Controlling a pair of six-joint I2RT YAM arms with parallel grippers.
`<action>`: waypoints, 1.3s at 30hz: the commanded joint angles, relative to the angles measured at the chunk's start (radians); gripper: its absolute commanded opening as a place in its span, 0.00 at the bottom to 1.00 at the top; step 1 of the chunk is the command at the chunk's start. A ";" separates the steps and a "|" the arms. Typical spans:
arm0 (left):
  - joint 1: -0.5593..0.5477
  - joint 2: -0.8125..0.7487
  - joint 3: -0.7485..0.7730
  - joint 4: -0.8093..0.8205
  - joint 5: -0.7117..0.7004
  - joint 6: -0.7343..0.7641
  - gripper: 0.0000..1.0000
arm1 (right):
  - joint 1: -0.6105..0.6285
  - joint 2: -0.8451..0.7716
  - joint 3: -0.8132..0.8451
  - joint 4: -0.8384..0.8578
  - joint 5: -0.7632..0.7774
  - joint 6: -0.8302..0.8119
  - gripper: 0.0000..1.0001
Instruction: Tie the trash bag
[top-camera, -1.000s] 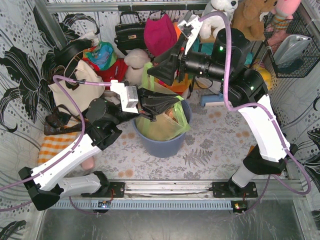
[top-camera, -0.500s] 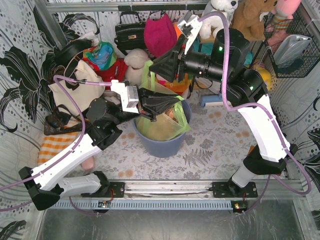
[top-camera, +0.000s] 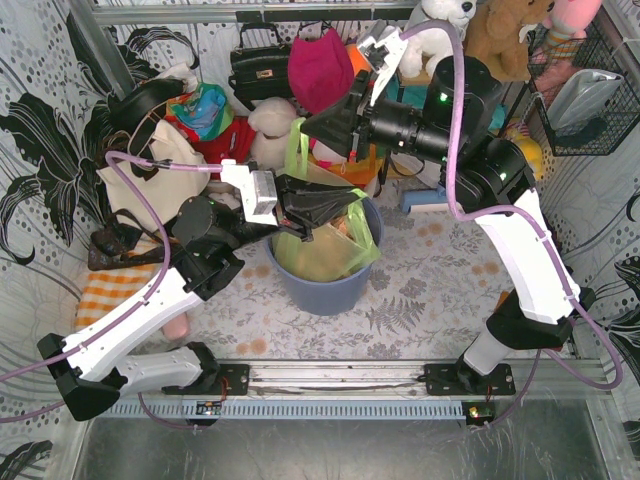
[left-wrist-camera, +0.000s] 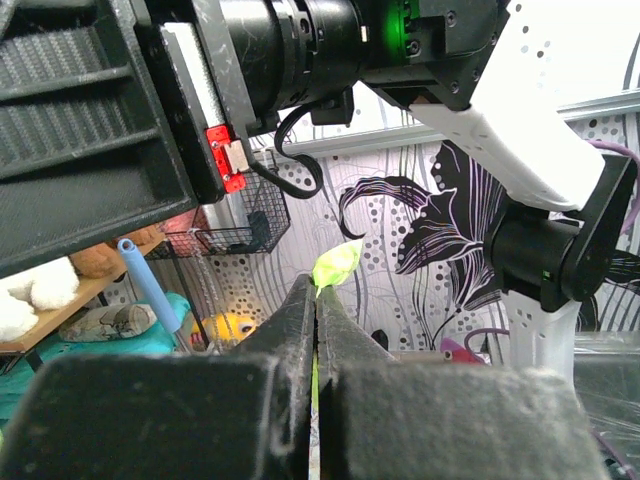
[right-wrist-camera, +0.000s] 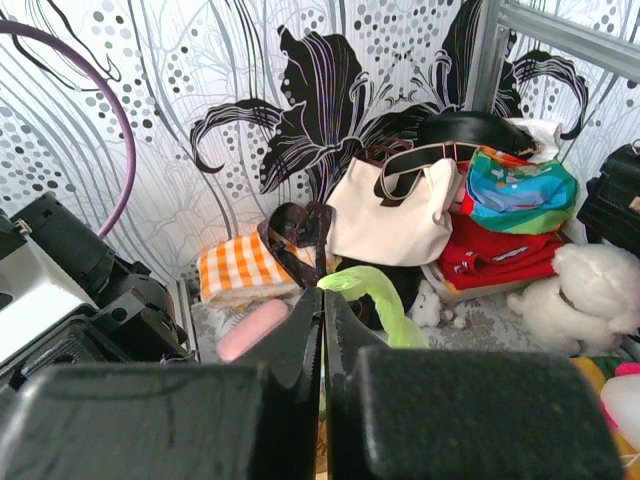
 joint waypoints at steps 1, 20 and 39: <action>0.001 -0.019 0.016 0.039 -0.045 0.033 0.01 | 0.004 0.000 0.026 0.086 0.009 0.041 0.00; 0.001 -0.044 -0.005 0.073 -0.217 0.104 0.01 | 0.004 -0.126 -0.181 0.171 0.170 0.114 0.00; 0.002 -0.100 -0.068 0.106 -0.334 0.139 0.01 | 0.004 -0.369 -0.498 0.151 0.281 0.232 0.00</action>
